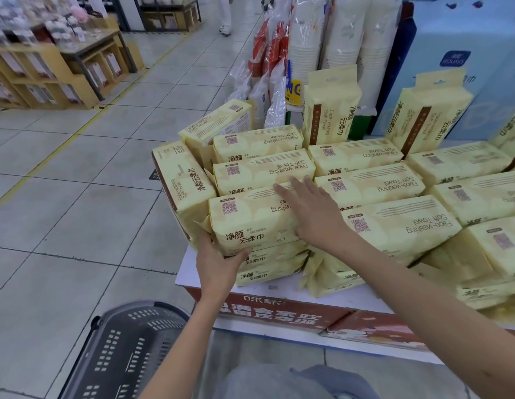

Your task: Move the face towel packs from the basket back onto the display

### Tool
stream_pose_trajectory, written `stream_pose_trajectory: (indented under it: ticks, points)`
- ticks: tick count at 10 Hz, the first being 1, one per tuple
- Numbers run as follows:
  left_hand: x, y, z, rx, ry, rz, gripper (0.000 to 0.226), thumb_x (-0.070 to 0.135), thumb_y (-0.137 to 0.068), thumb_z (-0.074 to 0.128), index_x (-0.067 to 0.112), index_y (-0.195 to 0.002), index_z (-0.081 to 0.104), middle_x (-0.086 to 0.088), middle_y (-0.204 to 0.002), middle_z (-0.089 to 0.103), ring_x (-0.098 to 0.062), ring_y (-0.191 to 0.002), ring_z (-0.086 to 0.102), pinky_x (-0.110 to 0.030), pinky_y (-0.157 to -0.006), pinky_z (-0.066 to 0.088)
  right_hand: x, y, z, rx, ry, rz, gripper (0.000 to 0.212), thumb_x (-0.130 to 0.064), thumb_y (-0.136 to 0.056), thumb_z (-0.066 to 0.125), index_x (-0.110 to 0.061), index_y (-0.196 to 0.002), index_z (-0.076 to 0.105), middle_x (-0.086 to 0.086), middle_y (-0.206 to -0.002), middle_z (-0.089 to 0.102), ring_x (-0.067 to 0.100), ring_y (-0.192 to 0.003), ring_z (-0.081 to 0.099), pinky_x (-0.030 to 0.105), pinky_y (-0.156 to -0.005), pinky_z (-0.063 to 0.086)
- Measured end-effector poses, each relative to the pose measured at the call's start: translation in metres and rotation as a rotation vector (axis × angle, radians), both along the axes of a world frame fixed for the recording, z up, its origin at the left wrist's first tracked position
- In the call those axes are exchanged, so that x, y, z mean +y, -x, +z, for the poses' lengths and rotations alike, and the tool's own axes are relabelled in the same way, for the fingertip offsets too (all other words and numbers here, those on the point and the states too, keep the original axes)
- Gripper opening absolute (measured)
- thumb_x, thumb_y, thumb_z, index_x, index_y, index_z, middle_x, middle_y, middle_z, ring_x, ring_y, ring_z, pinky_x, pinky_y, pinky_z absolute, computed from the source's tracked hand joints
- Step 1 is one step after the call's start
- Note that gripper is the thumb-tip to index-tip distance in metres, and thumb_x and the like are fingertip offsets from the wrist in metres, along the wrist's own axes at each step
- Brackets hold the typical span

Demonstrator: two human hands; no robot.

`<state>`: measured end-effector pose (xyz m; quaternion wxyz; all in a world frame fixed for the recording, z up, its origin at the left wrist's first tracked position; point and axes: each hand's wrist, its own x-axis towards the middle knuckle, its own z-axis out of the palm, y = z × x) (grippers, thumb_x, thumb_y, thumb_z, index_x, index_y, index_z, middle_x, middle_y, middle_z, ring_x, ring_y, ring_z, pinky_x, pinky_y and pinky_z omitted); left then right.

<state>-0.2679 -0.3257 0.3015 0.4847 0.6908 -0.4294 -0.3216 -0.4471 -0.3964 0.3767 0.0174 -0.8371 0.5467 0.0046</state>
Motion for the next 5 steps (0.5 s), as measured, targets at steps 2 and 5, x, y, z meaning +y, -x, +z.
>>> stream_pose_trajectory:
  ticks: [2, 5]
  points:
    - [0.001, -0.002, -0.003, -0.019, 0.002, -0.016, 0.077, 0.016, -0.061, 0.086, 0.019, -0.124, 0.041, 0.013, -0.104, 0.056, -0.008, -0.099, 0.053, -0.027, -0.083, 0.043, 0.006, 0.005, -0.004, -0.025, -0.003, -0.011, 0.087, -0.015, -0.083, 0.059, -0.028, -0.150, 0.005, 0.007, -0.159, 0.005, 0.031, -0.146, 0.003, 0.045, -0.117, 0.015]
    - [0.005, 0.003, 0.006, 0.009, 0.010, 0.015, 0.087, 0.014, -0.058, 0.086, 0.022, -0.128, 0.035, 0.002, -0.125, 0.052, -0.022, -0.117, 0.052, -0.034, -0.090, 0.045, 0.024, 0.015, 0.032, -0.357, -0.040, -0.058, 0.076, -0.052, -0.085, 0.056, -0.036, -0.147, 0.015, -0.012, -0.157, 0.012, 0.013, -0.146, 0.008, 0.034, -0.116, 0.015]
